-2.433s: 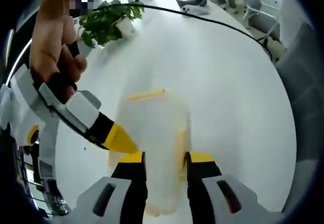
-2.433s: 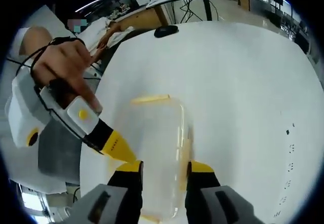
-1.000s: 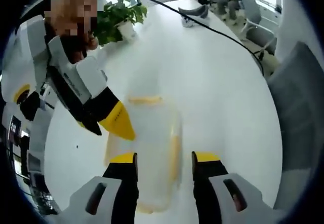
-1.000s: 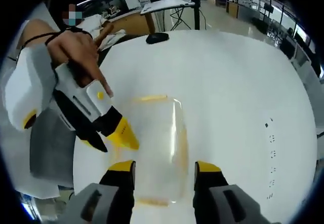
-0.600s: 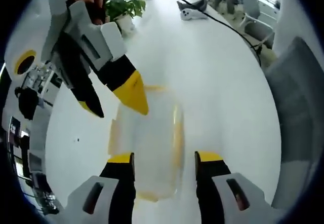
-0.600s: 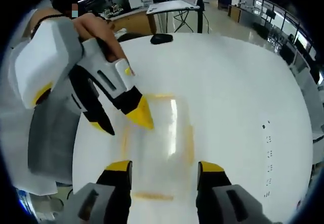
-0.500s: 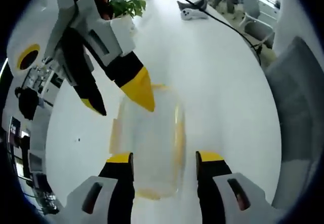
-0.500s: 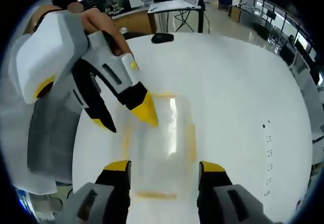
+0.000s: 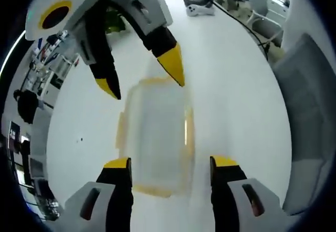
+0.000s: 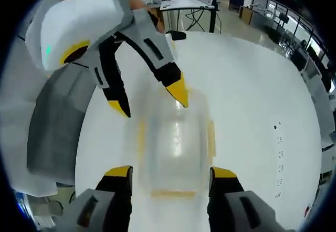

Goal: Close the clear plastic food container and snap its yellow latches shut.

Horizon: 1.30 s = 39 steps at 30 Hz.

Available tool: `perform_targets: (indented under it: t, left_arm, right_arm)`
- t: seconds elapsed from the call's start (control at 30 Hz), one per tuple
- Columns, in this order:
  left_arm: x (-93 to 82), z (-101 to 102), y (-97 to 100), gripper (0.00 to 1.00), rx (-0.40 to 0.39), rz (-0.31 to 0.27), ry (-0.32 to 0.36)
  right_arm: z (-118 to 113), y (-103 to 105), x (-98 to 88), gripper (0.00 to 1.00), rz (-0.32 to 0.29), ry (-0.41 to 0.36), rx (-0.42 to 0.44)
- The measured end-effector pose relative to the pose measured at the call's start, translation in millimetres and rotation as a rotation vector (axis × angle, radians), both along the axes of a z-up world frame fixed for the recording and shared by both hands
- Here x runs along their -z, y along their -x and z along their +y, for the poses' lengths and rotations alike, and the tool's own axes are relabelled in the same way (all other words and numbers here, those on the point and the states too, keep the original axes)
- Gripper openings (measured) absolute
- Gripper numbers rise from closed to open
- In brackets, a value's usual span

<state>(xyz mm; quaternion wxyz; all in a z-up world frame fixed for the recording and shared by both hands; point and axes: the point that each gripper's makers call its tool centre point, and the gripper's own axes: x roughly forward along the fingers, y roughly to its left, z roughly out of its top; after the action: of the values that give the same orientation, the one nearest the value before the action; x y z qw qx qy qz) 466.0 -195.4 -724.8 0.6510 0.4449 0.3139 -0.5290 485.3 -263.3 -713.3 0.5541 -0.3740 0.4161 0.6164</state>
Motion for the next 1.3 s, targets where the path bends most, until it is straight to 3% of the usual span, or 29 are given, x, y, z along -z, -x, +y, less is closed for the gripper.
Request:
perform_targets:
  t: [0.57,0.83,1.17,1.3]
  left_arm:
    - [6.3,10,-15.5,0.68,0.022,-0.026,-0.043]
    - [19.7,14,-28.4,0.69,0.029,-0.026,-0.083]
    - [32.7,7,-30.9,0.74,0.036,-0.003,-0.089]
    - [35.2,5,-30.8,0.76,0.042,0.011,-0.090]
  right_arm:
    - [-5,4,10.3,0.70,-0.061,-0.011,0.016]
    - [-6,0,24.3,0.73,-0.116,0.014,0.006]
    - [-6,1,39.1,0.79,-0.113,0.029,0.014]
    - [-6,-2,38.4,0.72,-0.125,0.026,0.013]
